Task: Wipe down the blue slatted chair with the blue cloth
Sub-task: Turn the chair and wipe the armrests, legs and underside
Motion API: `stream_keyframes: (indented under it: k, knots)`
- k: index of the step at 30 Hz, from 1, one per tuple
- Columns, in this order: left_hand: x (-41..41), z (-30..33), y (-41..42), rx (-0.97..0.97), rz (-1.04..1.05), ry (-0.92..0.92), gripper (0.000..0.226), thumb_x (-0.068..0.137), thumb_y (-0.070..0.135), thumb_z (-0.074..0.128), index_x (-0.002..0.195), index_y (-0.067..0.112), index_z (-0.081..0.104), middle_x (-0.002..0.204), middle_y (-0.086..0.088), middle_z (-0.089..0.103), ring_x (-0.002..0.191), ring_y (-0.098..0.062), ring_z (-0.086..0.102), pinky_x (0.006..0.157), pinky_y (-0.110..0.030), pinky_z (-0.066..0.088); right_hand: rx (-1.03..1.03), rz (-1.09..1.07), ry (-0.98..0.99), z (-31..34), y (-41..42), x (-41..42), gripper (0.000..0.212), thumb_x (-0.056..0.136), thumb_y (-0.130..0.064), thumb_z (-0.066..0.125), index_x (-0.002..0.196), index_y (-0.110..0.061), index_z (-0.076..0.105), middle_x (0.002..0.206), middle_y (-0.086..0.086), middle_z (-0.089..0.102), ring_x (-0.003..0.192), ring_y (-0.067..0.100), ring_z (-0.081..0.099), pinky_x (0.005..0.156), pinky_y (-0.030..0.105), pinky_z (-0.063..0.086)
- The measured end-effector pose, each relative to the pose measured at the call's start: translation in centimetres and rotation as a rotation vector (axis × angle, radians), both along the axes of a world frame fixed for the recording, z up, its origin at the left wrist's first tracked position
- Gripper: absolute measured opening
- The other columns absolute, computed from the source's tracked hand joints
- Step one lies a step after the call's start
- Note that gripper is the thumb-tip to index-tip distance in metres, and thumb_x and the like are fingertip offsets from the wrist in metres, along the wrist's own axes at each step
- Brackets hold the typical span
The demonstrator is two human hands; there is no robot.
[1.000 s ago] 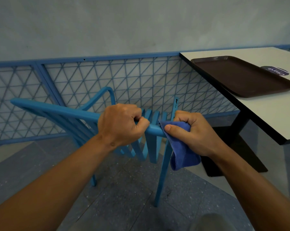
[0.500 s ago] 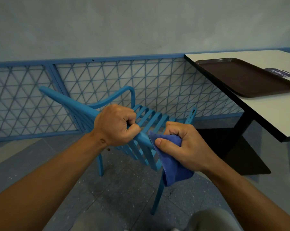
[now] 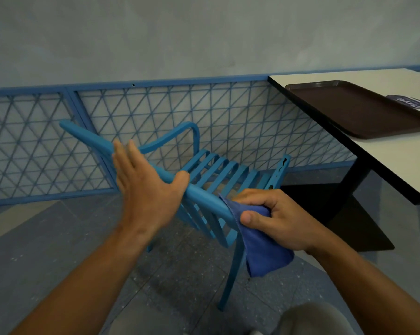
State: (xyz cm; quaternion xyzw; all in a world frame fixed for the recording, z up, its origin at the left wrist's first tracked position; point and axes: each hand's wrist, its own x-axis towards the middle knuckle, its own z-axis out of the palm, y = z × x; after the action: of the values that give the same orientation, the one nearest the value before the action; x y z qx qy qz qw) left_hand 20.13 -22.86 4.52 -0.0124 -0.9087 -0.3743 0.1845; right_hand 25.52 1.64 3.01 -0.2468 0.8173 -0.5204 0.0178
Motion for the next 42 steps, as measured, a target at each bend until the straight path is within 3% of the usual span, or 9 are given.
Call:
stream_keyframes:
  k: [2,6,10,13,26,30,33,36,42]
  knots:
    - [0.3,-0.2,0.4,0.164,-0.004,-0.136,0.114,0.087,0.043,0.068,0.159,0.011,-0.014,0.166,-0.005,-0.026,0.155,-0.024,-0.015,0.124,-0.040,0.005,-0.025,0.029,-0.043,0.0,0.0,-0.3,0.055,0.089,-0.060,0.061,0.107,-0.010,0.076,0.099,0.004,0.070,0.092,0.021,0.069,0.079,0.032,0.056]
    - [-0.3,0.3,0.9,0.163,-0.026,-0.124,0.106,0.093,0.038,0.063,0.159,0.014,-0.016,0.161,-0.002,-0.037,0.153,-0.024,-0.022,0.108,-0.028,0.020,-0.055,0.052,-0.046,0.5,-0.2,-1.2,0.053,0.088,-0.056,0.065,0.103,-0.007,0.076,0.096,0.007,0.068,0.089,0.023,0.067,0.078,0.033,0.055]
    - [-1.2,0.7,0.3,0.166,-0.042,-0.139,0.101,0.094,0.034,0.062,0.161,0.019,-0.013,0.162,-0.002,-0.037,0.151,-0.026,-0.027,0.116,-0.042,0.027,-0.019,0.065,-0.059,0.9,-0.9,-2.1,0.035,0.091,-0.040,0.066,0.105,-0.009,0.077,0.098,0.010,0.069,0.091,0.027,0.068,0.080,0.041,0.057]
    - [-2.3,0.8,-0.4,0.163,-0.058,-0.135,0.098,0.095,0.035,0.062,0.162,0.021,-0.009,0.163,-0.001,-0.035,0.152,-0.025,-0.026,0.113,-0.036,0.023,-0.029,0.058,-0.059,0.8,-1.7,-2.8,0.027,0.092,-0.032,0.066,0.105,-0.011,0.077,0.097,0.001,0.070,0.090,0.019,0.069,0.079,0.030,0.054]
    - [-7.1,0.2,-4.4,0.106,-0.146,-0.142,0.099,0.077,0.045,0.056,0.161,0.028,0.007,0.167,0.000,-0.025,0.156,-0.025,-0.009,0.120,-0.044,0.020,-0.062,0.070,-0.009,0.8,-6.0,-5.4,0.009,0.087,-0.028,0.073,0.084,-0.019,0.075,0.084,0.000,0.064,0.079,0.016,0.064,0.074,0.033,0.053]
    - [-8.5,0.5,-5.4,0.091,-0.186,-0.160,0.101,0.075,0.046,0.054,0.161,0.027,0.006,0.168,-0.001,-0.022,0.156,-0.021,-0.009,0.125,-0.046,0.015,-0.069,0.054,0.024,0.4,-7.5,-6.2,0.013,0.088,-0.025,0.076,0.084,-0.013,0.074,0.082,0.000,0.063,0.076,0.014,0.062,0.072,0.031,0.051]
    - [-10.0,1.0,-5.7,0.050,-0.214,-0.184,0.103,0.075,0.044,0.054,0.163,0.025,0.003,0.168,-0.005,-0.021,0.155,-0.021,-0.015,0.124,-0.045,0.006,-0.049,0.007,0.075,0.1,-8.6,-7.0,0.009,0.090,-0.026,0.074,0.081,-0.024,0.072,0.080,-0.007,0.062,0.074,0.009,0.061,0.071,0.024,0.048]
    - [-11.8,1.5,-6.2,-0.013,-0.232,-0.204,0.097,0.090,0.036,0.060,0.163,0.022,-0.003,0.167,-0.006,-0.023,0.155,-0.023,-0.015,0.126,-0.048,0.007,0.003,-0.055,0.165,-0.1,-9.5,-7.9,0.012,0.093,-0.031,0.070,0.083,-0.025,0.070,0.077,-0.010,0.059,0.072,0.009,0.058,0.067,0.018,0.043]
    - [-13.8,2.6,-6.4,-0.105,-0.208,-0.286,0.088,0.103,0.033,0.047,0.159,0.012,-0.017,0.165,-0.005,-0.029,0.156,-0.024,-0.012,0.127,-0.045,0.013,0.124,-0.158,0.342,-0.7,-11.3,-9.8,0.045,0.094,-0.051,0.057,0.079,-0.010,0.065,0.072,0.001,0.056,0.069,0.015,0.053,0.064,0.030,0.041]
